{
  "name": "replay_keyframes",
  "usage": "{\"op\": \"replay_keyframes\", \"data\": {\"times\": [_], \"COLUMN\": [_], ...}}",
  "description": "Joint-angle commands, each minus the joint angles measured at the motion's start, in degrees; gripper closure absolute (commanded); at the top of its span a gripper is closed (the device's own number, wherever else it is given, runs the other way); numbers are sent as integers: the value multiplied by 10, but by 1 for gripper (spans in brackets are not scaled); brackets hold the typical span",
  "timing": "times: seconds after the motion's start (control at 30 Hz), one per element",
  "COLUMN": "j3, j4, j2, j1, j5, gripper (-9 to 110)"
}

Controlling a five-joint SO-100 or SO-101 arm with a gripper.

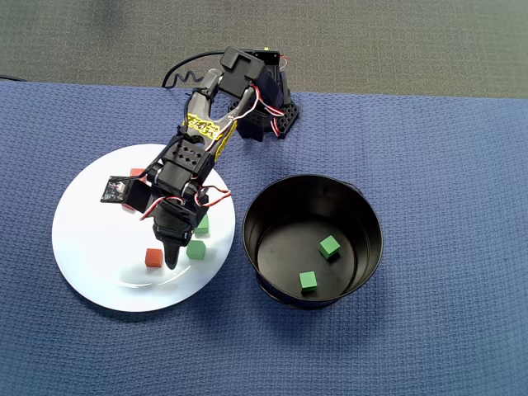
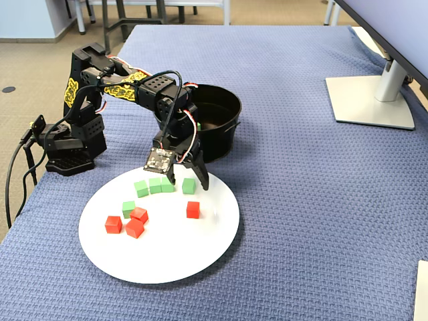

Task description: Pick up the green cubes from the white plate and place them in the black recipient

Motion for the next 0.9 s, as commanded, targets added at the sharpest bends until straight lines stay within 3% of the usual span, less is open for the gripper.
{"op": "replay_keyframes", "data": {"times": [0.0,0.87], "j3": [-4,-19], "j4": [6,-33], "j2": [44,-38], "j1": [4,-38], "j5": [2,-14], "gripper": [73,78]}}
